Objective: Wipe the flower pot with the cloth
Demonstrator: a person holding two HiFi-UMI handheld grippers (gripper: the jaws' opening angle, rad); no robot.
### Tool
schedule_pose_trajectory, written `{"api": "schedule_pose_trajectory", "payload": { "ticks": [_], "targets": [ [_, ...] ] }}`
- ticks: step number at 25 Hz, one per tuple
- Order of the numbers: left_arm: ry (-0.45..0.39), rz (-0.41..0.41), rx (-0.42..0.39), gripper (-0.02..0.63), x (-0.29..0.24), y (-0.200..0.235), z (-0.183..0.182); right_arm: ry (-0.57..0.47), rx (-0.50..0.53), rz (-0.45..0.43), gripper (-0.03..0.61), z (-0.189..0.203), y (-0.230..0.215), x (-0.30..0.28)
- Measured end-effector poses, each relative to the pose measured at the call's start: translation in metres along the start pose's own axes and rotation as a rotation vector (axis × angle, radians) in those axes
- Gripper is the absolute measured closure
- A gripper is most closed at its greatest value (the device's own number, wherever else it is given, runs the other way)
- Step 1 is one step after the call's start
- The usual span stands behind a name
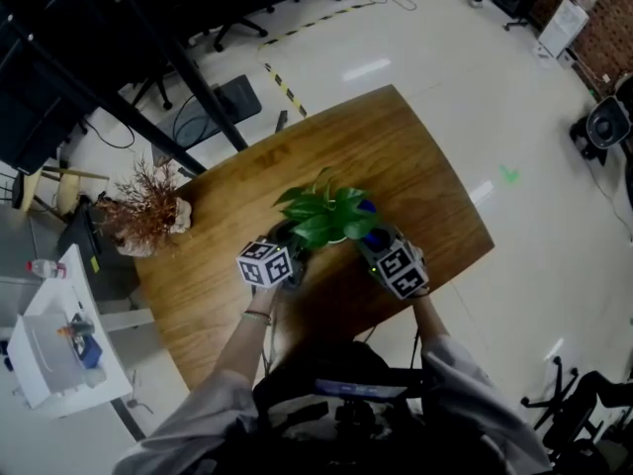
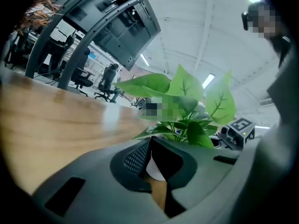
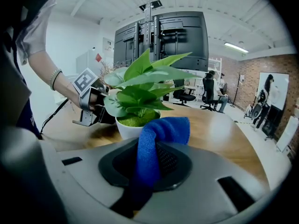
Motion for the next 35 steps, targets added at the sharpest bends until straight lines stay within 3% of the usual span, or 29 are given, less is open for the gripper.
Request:
{"api": "schedule_pose_trajectory", "payload": {
  "ticks": [13, 22, 26, 30, 35],
  "targets": [
    [-0.06, 0.052, 0.073, 0.607, -0.014, 0.0, -0.011, -0.039, -0.119, -0.065, 0.52, 0.01, 0.055, 0.016],
    [0.026, 0.111, 0.018, 0.607, -0.022, -0.022, 0.004, -0.005, -0.142, -0.121, 0.52, 0.019, 0.085, 0.001],
    [0.014, 0.108, 0.014, 0.607, -0.018, -0.028, 0.004, -0.005, -0.188, -0.068, 0.52, 0.024, 0.072, 0.015],
    [0.007, 0.101, 0.013, 0.607, -0.014, -0.034, 0.007, -0.022, -0.247, 0.044, 0.52, 0.03, 0.033, 0.039],
    [-0.002, 0.088, 0.041, 0.607, -0.013, -0.035, 0.014, -0.043, -0.199, 0.101, 0.52, 0.017, -0.01, 0.042]
  ]
}}
Point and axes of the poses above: the fingertips, and each gripper's own axes: x backward along the fingers, y to its left, z out of its underside, the point moved 2 cm from there along x, backward along the fingers, and after that the axes turned 7 degrees about y, right-handed, at the moved point
